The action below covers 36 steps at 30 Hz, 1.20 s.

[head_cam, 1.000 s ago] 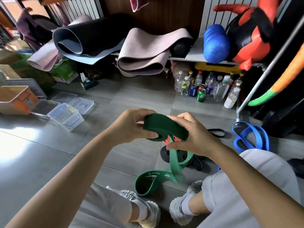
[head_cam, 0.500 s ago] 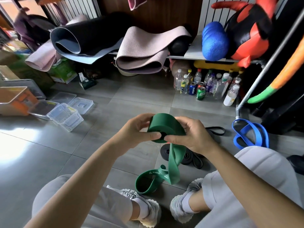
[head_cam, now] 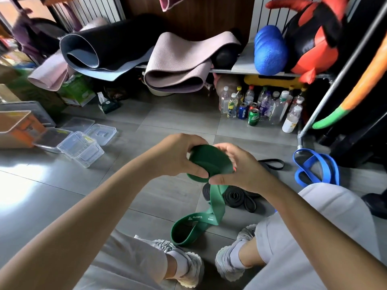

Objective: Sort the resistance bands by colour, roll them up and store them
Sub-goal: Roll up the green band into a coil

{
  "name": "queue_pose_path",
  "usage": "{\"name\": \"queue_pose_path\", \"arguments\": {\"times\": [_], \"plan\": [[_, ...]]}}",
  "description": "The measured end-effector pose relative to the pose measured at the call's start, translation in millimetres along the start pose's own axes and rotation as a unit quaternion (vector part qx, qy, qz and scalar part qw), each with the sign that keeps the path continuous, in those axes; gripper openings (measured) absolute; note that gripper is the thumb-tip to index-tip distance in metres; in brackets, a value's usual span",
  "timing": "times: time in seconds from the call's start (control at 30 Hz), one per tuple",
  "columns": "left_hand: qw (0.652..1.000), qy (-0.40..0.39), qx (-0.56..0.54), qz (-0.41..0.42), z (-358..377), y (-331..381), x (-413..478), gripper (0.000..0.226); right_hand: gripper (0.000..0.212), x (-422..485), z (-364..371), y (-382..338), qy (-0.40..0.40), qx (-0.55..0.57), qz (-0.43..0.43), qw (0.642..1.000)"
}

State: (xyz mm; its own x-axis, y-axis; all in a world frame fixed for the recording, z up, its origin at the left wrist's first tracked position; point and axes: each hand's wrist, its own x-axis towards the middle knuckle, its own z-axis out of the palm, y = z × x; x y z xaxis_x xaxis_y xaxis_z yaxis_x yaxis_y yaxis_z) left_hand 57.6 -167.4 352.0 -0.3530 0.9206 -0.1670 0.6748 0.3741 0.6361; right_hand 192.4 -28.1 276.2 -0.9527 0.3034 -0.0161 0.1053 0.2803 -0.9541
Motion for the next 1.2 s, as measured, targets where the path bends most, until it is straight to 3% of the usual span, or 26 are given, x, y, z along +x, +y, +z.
{"name": "queue_pose_path", "arguments": {"times": [0.1,0.2,0.3,0.4,0.47,0.53,0.6,0.67,0.77,0.93,1.07,1.2], "plan": [[0.989,0.045,-0.137,0.034,-3.7,-7.5,-4.9,0.045,0.072,-4.6,-1.1,5.9,0.005,-0.017,-0.021,1.0],[0.966,0.074,-0.242,0.06,1.6,-13.7,-7.6,0.05,0.071,-4.6,3.5,7.0,0.03,0.055,-0.046,0.997],[0.921,0.075,-0.376,0.065,13.9,-24.0,-9.0,0.054,0.059,-3.7,7.7,-0.9,0.048,0.135,-0.061,0.988],[0.879,0.039,-0.474,0.039,28.0,-36.1,-11.7,0.062,0.046,-3.5,7.5,-8.8,0.048,0.135,-0.069,0.987],[0.896,0.043,-0.441,0.016,29.2,-38.4,-13.6,0.059,0.043,-2.9,6.8,-8.3,0.04,0.107,-0.06,0.992],[0.958,0.047,-0.282,-0.008,20.6,-33.7,-13.2,0.051,0.044,-2.5,7.5,-6.3,0.029,0.05,-0.043,0.997],[0.995,0.011,-0.1,-0.028,9.2,-22.9,-10.6,0.057,0.042,-0.4,9.1,-5.9,0.008,-0.017,-0.032,0.999],[0.998,-0.045,0.034,-0.041,1.9,-7.9,-7.2,0.066,0.04,2.1,13.2,-8.1,-0.004,-0.057,-0.038,0.998],[0.984,-0.077,0.152,-0.051,1.1,4.9,-3.1,0.047,0.041,5.3,18.8,-9.5,-0.004,-0.078,-0.051,0.996],[0.995,0.015,0.095,-0.034,-24.6,7.0,-6.2,0.042,0.066,17.7,3.4,5.9,-0.015,0.065,0.004,0.998],[0.99,0.127,-0.06,0.001,-58.3,12.9,-9.3,0.051,0.019,30.9,12.1,42.6,0.101,0.056,0.03,0.993],[0.964,0.212,-0.16,0.03,-86.1,23.1,-10.7,0.043,0.012,42.3,23.2,44.2,0.137,0.049,0.078,0.986]]}}
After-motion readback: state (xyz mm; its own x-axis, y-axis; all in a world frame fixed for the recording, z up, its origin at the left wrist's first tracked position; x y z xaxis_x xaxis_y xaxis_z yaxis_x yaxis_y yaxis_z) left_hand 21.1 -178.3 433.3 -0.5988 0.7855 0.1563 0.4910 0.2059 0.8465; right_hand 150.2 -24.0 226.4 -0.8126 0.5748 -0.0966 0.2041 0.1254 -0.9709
